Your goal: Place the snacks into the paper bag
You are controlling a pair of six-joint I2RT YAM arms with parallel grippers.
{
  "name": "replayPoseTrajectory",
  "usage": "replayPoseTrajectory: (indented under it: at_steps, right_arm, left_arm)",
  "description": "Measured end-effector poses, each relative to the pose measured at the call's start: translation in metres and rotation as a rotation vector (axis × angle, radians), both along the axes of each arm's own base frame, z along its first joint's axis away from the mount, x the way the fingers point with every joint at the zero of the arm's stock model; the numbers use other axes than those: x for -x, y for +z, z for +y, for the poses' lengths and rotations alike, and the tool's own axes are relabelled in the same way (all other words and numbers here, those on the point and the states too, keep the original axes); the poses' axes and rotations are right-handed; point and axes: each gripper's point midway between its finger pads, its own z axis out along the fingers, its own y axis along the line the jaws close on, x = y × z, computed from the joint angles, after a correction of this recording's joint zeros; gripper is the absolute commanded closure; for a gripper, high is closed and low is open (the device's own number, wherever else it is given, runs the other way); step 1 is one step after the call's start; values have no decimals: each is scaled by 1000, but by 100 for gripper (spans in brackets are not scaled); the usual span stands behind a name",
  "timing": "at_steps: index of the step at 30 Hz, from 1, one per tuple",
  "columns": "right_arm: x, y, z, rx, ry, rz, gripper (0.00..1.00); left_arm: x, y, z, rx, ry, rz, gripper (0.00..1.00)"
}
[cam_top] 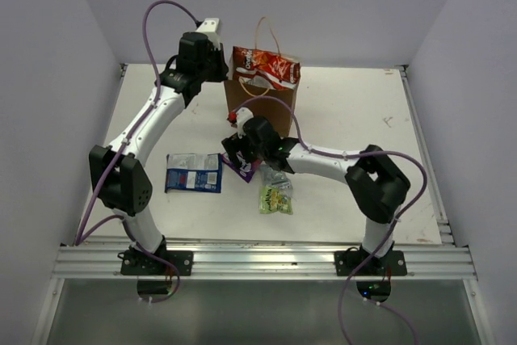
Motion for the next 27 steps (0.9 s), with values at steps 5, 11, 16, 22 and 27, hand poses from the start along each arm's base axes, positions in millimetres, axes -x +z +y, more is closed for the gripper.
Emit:
replayPoseTrajectory:
  at_steps: [5,11,16,22,27]
  right_arm:
    - [-4,-50,7,47,-8,58,10]
    - [-13,-53,6,53,-33,24,44]
    - [-22,-48,1,59,-69,-18,82]
    - [-19,-43,-6,73,-87,-45,100]
    - [18,-18,-25,171,-62,-23,100]
  left_arm:
    - [1,-1,1,-3,2,2,100]
    - [3,1,4,-4,5,-2,100]
    - [4,0,7,-5,9,1,100]
    - [5,1,7,-3,9,0,100]
    - [6,1,7,-4,9,1,100]
